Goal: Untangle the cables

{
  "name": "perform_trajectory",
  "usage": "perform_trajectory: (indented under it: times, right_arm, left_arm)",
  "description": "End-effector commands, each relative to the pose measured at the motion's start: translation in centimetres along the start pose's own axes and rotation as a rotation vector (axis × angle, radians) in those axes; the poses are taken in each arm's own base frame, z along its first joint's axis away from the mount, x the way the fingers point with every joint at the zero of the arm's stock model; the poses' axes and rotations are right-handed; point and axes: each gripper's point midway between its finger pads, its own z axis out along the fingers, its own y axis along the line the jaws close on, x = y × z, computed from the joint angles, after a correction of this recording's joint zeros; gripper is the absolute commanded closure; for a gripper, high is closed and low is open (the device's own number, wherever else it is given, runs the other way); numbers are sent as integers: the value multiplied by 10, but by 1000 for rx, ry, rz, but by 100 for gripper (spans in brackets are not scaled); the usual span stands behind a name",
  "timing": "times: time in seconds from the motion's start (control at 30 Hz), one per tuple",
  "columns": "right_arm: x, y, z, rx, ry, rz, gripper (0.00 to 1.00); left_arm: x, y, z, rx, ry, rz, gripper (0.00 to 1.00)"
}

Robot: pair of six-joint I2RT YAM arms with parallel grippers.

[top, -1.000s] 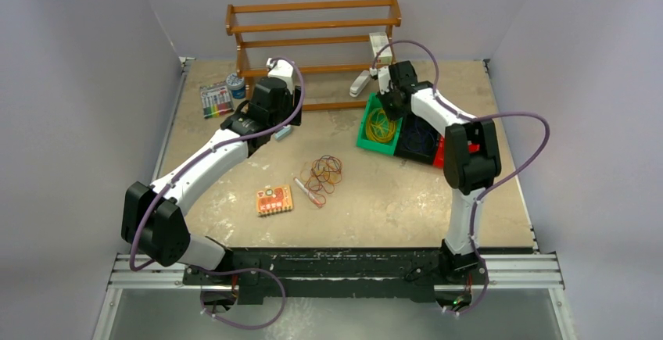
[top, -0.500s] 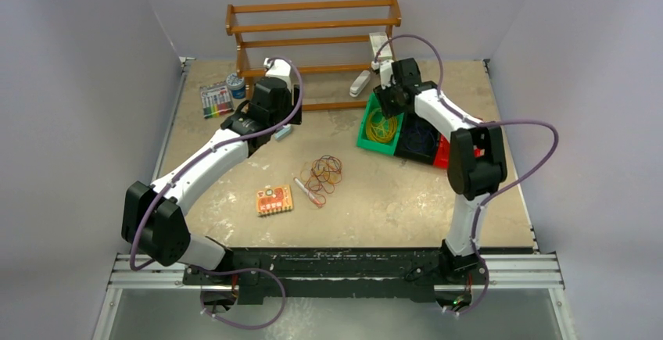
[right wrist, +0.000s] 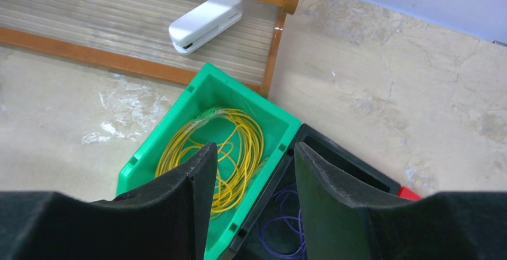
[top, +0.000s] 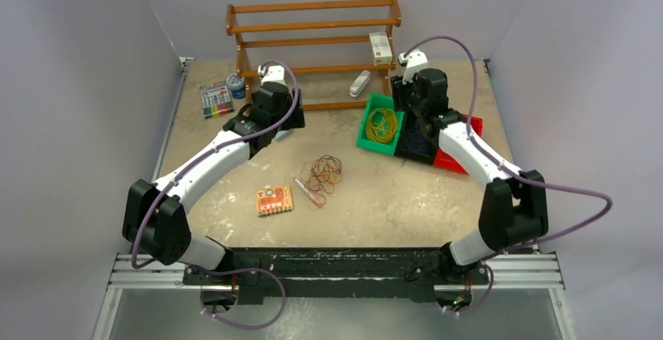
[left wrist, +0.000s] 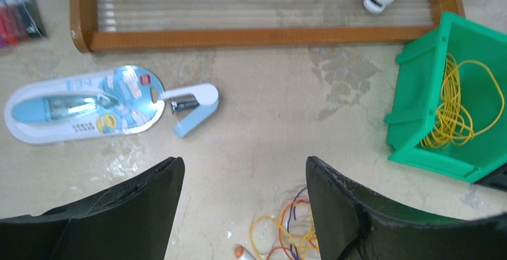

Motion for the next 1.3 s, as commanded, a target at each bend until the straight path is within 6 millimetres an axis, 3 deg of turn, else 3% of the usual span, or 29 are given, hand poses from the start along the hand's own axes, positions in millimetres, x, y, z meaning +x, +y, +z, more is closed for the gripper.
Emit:
perform_trajectory:
  times: [0.0,0.07,0.2,0.3,0.4,0.47,0.53,0.6,0.67,0.73,0.97,1.07,1.27]
  right_arm:
    - [-47,3,-26,-8,-225,121,45]
    - [-42,3,-32,-14,-203,148,45]
    - [-23,9,-46,-32,-217,250,20]
    - [-15,29,-52,-148,-202,263,18]
    - [-14,43,-54,-226,-183,258,23]
    - [-12,66,-54,-322,-152,267,28]
    - [-5,92,-54,-384,-113,274,32]
    - [3,130,-57,-453,-60,254,35]
    - [21,160,-56,-515,10,253,40]
    - [29,180,-55,-557,44,292,46]
    - [76,216,-44,-668,214,360,55]
    - [71,219,-40,-667,216,350,56]
    - [91,226,-38,-690,285,331,59]
  left_arm:
    - [6,-8,-10,77,1,-95,28]
    - [15,-15,-8,118,26,-113,29]
    - [29,-27,-3,186,52,-136,31]
    - [31,-31,-1,203,57,-144,31]
    - [32,-33,-2,219,53,-149,32]
    - [32,-34,-3,228,49,-152,32]
    - [33,-34,-4,233,50,-155,33]
    - [35,-35,-5,241,50,-156,33]
    - [37,-37,-6,257,52,-157,34]
    - [37,-40,-7,282,49,-159,35]
    - [38,-45,-8,313,50,-152,37]
    - [38,-45,-8,313,52,-144,37]
    - [42,-46,-7,322,64,-141,38]
